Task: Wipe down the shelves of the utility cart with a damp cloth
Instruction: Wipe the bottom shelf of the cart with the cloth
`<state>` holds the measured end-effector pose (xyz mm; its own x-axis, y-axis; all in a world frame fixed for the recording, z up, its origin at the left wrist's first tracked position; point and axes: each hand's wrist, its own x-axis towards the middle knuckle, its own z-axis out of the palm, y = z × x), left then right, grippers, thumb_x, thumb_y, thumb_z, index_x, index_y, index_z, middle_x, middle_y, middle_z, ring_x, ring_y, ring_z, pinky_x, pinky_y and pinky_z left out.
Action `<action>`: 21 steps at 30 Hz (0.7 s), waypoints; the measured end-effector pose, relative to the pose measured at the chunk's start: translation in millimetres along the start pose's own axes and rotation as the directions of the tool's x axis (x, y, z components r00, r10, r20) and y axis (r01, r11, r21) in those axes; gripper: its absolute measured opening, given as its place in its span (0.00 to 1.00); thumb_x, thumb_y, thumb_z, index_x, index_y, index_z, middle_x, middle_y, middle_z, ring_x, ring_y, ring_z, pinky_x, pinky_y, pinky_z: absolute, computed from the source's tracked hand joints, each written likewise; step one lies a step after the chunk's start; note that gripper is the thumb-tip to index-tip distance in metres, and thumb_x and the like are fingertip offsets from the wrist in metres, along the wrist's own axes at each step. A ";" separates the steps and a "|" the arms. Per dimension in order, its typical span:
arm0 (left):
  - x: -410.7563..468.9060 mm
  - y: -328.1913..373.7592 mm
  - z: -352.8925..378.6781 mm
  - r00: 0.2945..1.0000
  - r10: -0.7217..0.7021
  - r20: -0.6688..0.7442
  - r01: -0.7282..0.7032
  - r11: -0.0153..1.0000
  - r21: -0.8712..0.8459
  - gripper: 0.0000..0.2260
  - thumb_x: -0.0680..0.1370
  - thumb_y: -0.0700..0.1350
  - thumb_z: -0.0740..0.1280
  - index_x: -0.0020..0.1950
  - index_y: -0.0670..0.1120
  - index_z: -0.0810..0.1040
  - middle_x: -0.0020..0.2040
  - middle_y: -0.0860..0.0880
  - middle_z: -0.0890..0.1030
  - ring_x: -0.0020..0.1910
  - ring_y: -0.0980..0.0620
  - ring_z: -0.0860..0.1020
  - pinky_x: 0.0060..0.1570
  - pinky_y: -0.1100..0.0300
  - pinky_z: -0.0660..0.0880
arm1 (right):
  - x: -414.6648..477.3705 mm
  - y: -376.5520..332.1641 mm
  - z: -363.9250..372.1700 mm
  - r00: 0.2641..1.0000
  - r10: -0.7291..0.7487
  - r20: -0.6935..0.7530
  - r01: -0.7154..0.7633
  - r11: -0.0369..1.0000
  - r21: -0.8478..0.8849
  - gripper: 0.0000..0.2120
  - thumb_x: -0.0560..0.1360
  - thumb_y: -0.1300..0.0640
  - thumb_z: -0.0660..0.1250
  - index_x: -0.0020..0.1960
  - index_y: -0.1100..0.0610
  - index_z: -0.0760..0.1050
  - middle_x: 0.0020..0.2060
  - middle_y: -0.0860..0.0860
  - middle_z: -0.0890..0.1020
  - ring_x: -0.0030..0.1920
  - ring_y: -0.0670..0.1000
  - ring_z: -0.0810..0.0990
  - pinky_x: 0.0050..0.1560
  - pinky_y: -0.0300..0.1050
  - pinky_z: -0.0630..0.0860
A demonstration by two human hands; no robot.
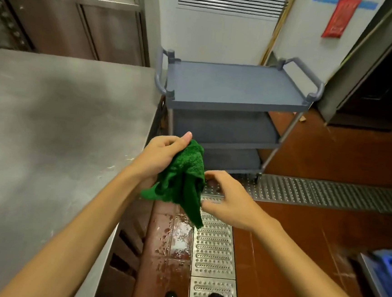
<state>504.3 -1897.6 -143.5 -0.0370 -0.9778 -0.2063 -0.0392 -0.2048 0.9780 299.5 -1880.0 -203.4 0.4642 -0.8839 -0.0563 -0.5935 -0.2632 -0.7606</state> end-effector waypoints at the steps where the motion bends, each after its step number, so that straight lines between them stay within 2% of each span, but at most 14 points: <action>1: 7.1 -0.1 -0.7 1.000 -0.010 0.009 0.011 1.000 -0.006 0.18 0.79 0.55 0.67 0.46 0.40 0.85 0.49 0.37 0.85 0.48 0.42 0.83 0.57 0.46 0.79 | 7.7 3.0 5.0 0.999 -0.011 -0.042 0.010 1.000 -0.012 0.24 0.72 0.48 0.71 0.66 0.47 0.70 0.58 0.41 0.75 0.58 0.37 0.74 0.55 0.28 0.70; 4: 26.1 2.5 -2.0 0.999 -0.030 0.019 0.030 0.999 -0.024 0.21 0.80 0.54 0.66 0.53 0.36 0.83 0.51 0.37 0.85 0.49 0.42 0.84 0.53 0.50 0.81 | 31.1 16.2 5.3 0.985 -0.025 -0.173 0.024 1.000 -0.009 0.13 0.76 0.53 0.69 0.60 0.51 0.74 0.52 0.44 0.80 0.52 0.41 0.78 0.51 0.36 0.74; 7: 44.8 6.9 -4.4 0.999 -0.042 0.017 0.042 0.999 0.019 0.20 0.81 0.53 0.65 0.55 0.35 0.81 0.48 0.39 0.85 0.45 0.47 0.84 0.44 0.59 0.82 | 47.3 33.0 -15.9 0.989 -0.003 -0.148 0.016 0.996 0.087 0.05 0.76 0.54 0.72 0.51 0.52 0.78 0.44 0.44 0.83 0.45 0.41 0.81 0.45 0.35 0.75; 9: 57.6 7.0 -3.2 0.998 -0.062 0.013 0.061 0.996 0.063 0.21 0.81 0.54 0.65 0.55 0.35 0.81 0.49 0.39 0.85 0.46 0.46 0.84 0.47 0.56 0.82 | 56.6 45.3 -37.6 0.995 0.012 -0.096 0.003 0.989 0.145 0.06 0.72 0.53 0.75 0.46 0.52 0.80 0.41 0.45 0.84 0.42 0.41 0.82 0.42 0.34 0.75; 11: 71.5 6.4 4.8 0.997 -0.081 -0.005 0.081 0.991 0.103 0.21 0.80 0.55 0.66 0.52 0.37 0.82 0.47 0.39 0.85 0.46 0.45 0.83 0.51 0.51 0.81 | 67.5 62.7 -62.5 0.996 0.033 -0.088 -0.014 0.976 0.216 0.06 0.71 0.53 0.76 0.42 0.53 0.81 0.40 0.48 0.85 0.41 0.46 0.84 0.41 0.40 0.78; 13: 86.7 6.7 17.8 0.997 -0.082 -0.005 0.082 0.984 0.158 0.20 0.76 0.59 0.70 0.48 0.41 0.83 0.42 0.44 0.85 0.44 0.47 0.83 0.47 0.53 0.81 | 79.7 83.0 -89.3 0.990 0.055 -0.133 -0.014 0.955 0.295 0.04 0.73 0.54 0.74 0.42 0.53 0.81 0.39 0.50 0.86 0.41 0.50 0.84 0.43 0.47 0.80; 14: 94.7 7.5 25.4 0.996 -0.085 0.017 0.080 0.976 0.204 0.21 0.72 0.60 0.73 0.49 0.43 0.82 0.41 0.48 0.85 0.43 0.49 0.84 0.45 0.54 0.81 | 86.3 93.8 -103.4 0.984 0.063 -0.166 -0.009 0.952 0.305 0.04 0.75 0.53 0.73 0.42 0.53 0.81 0.39 0.49 0.85 0.42 0.49 0.84 0.44 0.48 0.79; 16: 112.4 7.8 40.3 0.990 -0.110 0.091 0.075 0.943 0.324 0.27 0.63 0.60 0.79 0.54 0.45 0.79 0.44 0.50 0.86 0.45 0.51 0.85 0.47 0.54 0.82 | 98.3 112.1 -130.1 0.977 0.058 -0.205 -0.010 0.974 0.228 0.04 0.77 0.52 0.70 0.44 0.52 0.80 0.39 0.47 0.84 0.43 0.44 0.82 0.45 0.43 0.76; 18: 130.2 7.8 58.1 0.980 -0.127 0.152 0.031 0.855 0.518 0.38 0.57 0.60 0.83 0.62 0.50 0.74 0.52 0.51 0.84 0.51 0.55 0.83 0.54 0.51 0.81 | 109.2 126.4 -153.0 0.977 0.035 -0.209 -0.010 0.993 0.120 0.05 0.79 0.52 0.67 0.46 0.52 0.78 0.40 0.45 0.82 0.42 0.41 0.79 0.42 0.38 0.72; 19: 139.9 7.7 67.8 0.975 -0.130 0.178 -0.017 0.760 0.650 0.48 0.55 0.62 0.83 0.70 0.54 0.67 0.59 0.52 0.79 0.55 0.56 0.80 0.58 0.51 0.79 | 115.3 132.3 -162.9 0.977 0.029 -0.212 -0.011 0.997 0.082 0.05 0.80 0.52 0.65 0.47 0.52 0.77 0.40 0.45 0.82 0.42 0.43 0.79 0.41 0.37 0.71; 20: 150.9 6.3 77.5 0.970 -0.144 0.198 -0.062 0.638 0.768 0.58 0.55 0.64 0.82 0.78 0.59 0.54 0.65 0.51 0.71 0.59 0.54 0.77 0.61 0.51 0.76 | 121.6 138.5 -172.3 0.975 0.025 -0.220 -0.014 0.998 0.054 0.05 0.80 0.52 0.64 0.48 0.52 0.76 0.41 0.46 0.81 0.42 0.44 0.78 0.40 0.36 0.70; 21: 162.3 2.9 86.9 0.967 -0.158 0.201 -0.095 0.507 0.857 0.64 0.57 0.64 0.82 0.78 0.64 0.40 0.69 0.50 0.63 0.60 0.50 0.76 0.61 0.50 0.75 | 127.7 144.6 -181.2 0.972 0.024 -0.232 -0.016 0.999 0.040 0.05 0.81 0.52 0.63 0.48 0.52 0.75 0.41 0.47 0.81 0.42 0.44 0.78 0.39 0.34 0.70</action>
<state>411.5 -2053.1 -176.8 -0.2305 -0.9039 -0.3602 -0.8716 0.0272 0.4895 153.9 -2101.0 -203.3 0.2845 -0.9556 0.0766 -0.5740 -0.2338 -0.7847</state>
